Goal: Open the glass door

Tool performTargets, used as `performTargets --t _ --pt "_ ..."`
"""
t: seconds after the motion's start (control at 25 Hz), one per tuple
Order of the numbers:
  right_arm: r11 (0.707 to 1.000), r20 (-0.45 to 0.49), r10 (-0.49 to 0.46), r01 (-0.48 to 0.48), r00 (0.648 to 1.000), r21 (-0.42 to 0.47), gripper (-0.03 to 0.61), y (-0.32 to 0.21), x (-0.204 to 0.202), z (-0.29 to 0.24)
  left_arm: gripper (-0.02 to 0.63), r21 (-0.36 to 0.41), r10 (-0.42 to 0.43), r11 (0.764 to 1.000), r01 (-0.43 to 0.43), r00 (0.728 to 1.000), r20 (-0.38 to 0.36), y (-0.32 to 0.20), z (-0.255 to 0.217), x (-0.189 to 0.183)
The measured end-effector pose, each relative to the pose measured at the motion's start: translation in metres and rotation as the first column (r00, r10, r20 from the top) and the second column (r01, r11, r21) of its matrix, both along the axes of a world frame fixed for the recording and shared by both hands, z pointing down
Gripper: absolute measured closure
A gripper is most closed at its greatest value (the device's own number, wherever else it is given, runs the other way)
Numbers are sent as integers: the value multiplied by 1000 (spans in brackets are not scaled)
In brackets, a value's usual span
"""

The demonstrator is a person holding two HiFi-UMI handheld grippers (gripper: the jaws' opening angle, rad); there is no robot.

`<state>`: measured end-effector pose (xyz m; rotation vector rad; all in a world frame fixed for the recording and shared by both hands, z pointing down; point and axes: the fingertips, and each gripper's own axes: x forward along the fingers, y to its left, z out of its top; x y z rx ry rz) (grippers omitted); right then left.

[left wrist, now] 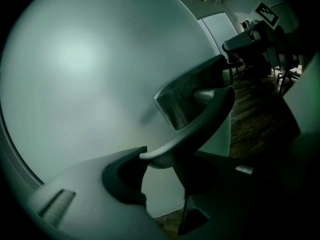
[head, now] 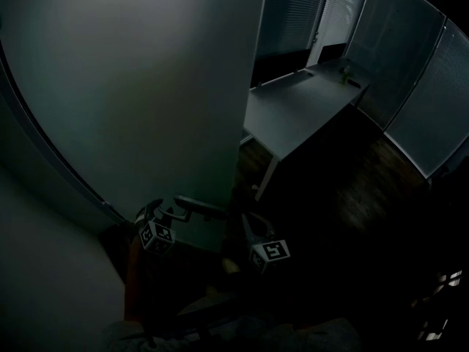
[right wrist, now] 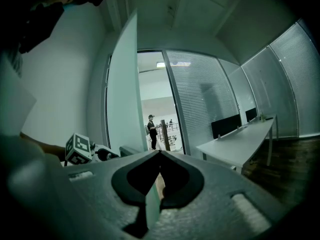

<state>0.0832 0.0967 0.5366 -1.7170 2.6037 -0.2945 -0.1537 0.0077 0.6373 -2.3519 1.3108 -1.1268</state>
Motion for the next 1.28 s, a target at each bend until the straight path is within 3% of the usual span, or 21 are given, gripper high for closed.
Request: performTargets --t 0.56,1.28 --pt "1000 -10 8 -8 1000 -9 577 31 -5 -2 446 -11 -25 1000 25 999 23 35 -1 -16" --pt "1000 -13 -26 26 1000 -9 577 36 -22 3 442 4 -16 1000 16 1000 -5 63 3 -33"
